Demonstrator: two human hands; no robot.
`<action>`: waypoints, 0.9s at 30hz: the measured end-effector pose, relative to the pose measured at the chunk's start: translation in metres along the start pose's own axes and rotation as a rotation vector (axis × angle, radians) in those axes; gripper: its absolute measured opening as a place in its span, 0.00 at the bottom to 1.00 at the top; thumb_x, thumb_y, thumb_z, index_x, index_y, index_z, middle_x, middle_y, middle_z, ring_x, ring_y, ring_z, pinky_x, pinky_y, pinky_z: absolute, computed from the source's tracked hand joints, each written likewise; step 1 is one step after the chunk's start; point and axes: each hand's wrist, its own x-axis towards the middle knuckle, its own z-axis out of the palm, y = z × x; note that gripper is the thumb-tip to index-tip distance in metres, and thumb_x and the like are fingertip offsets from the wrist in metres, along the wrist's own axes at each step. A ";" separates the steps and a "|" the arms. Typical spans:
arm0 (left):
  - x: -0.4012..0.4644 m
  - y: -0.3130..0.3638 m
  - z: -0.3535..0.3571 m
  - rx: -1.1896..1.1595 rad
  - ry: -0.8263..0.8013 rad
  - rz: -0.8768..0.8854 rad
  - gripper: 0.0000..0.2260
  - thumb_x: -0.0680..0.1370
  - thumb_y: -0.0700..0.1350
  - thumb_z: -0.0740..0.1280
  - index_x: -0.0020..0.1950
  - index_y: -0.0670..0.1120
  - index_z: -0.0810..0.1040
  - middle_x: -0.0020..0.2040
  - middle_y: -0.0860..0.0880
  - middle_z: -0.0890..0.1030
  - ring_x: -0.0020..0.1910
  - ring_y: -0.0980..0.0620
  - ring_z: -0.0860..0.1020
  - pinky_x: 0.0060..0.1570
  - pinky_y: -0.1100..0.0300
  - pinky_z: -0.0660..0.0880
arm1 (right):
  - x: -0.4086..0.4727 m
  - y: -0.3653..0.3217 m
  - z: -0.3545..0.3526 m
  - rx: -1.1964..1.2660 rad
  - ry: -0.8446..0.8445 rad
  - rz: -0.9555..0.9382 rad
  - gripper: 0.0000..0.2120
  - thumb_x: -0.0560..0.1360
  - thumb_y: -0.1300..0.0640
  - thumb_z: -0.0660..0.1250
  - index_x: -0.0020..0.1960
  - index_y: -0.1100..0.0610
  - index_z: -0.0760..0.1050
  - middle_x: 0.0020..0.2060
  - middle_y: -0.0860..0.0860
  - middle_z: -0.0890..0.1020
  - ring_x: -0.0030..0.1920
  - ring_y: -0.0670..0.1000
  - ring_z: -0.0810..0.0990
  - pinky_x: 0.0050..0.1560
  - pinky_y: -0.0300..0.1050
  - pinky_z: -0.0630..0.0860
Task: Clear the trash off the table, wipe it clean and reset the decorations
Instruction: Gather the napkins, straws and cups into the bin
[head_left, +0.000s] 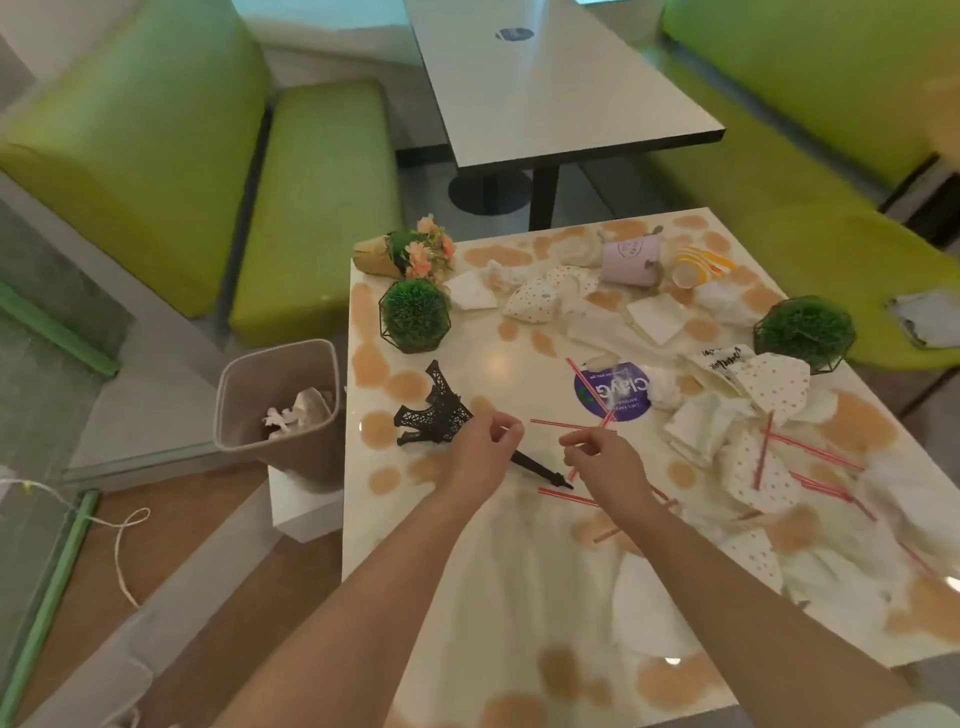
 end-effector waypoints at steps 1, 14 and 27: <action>-0.002 -0.001 0.010 0.024 -0.021 -0.004 0.05 0.79 0.52 0.65 0.52 0.53 0.78 0.45 0.55 0.79 0.47 0.54 0.78 0.48 0.57 0.73 | -0.001 0.010 -0.008 -0.027 0.009 0.004 0.09 0.76 0.61 0.63 0.50 0.50 0.80 0.45 0.47 0.82 0.45 0.45 0.79 0.38 0.36 0.70; -0.017 -0.010 0.091 0.842 -0.119 0.355 0.10 0.79 0.55 0.64 0.59 0.57 0.77 0.56 0.52 0.75 0.59 0.51 0.72 0.54 0.57 0.72 | 0.018 0.078 -0.073 -0.630 0.030 0.062 0.08 0.78 0.51 0.63 0.54 0.47 0.79 0.50 0.46 0.82 0.48 0.49 0.80 0.39 0.42 0.73; -0.001 0.003 0.107 1.114 -0.139 0.336 0.09 0.78 0.51 0.66 0.57 0.53 0.78 0.59 0.49 0.69 0.60 0.46 0.67 0.55 0.53 0.66 | 0.042 0.069 -0.076 -0.795 -0.088 0.148 0.09 0.73 0.52 0.67 0.37 0.54 0.73 0.33 0.48 0.77 0.34 0.49 0.76 0.29 0.38 0.64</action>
